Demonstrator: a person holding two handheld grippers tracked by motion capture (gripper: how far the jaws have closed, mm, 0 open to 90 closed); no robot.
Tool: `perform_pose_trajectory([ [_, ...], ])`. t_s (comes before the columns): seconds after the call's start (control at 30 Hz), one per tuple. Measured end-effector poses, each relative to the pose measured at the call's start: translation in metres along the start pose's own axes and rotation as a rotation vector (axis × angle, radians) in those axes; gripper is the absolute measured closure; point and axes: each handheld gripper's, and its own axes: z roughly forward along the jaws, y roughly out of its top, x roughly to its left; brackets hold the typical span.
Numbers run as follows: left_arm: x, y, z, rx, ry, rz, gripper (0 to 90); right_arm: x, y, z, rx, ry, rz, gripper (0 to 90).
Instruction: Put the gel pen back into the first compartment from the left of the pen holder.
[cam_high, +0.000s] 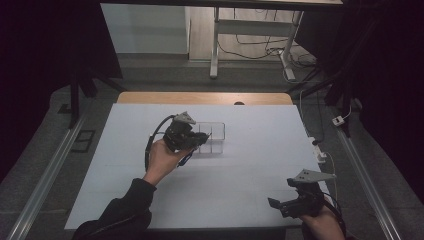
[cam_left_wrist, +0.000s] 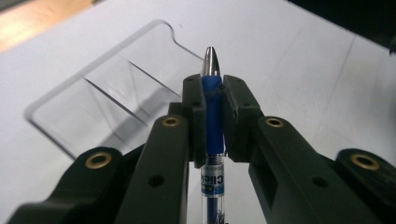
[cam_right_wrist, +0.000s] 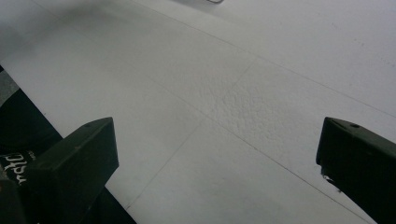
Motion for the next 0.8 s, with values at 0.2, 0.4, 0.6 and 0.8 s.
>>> perform_pose_trajectory([
  [0.2, 0.012, 0.010, -0.008, -0.046, 0.027, -0.024, 79.6, 0.000, 0.000, 0.000, 0.004, -0.001, -0.001, 0.0],
  [0.4, 0.021, 0.021, -0.013, -0.084, 0.055, -0.025, 79.6, 0.000, 0.000, 0.000, 0.005, 0.001, -0.001, 0.0],
  [0.6, 0.031, 0.030, -0.012, -0.119, 0.062, -0.041, 79.6, 0.000, 0.000, 0.000, 0.004, 0.003, 0.000, 0.0],
  [0.8, 0.038, 0.037, -0.007, -0.138, 0.083, -0.038, 79.6, 0.000, 0.000, 0.000, 0.005, 0.006, 0.001, 0.0],
])
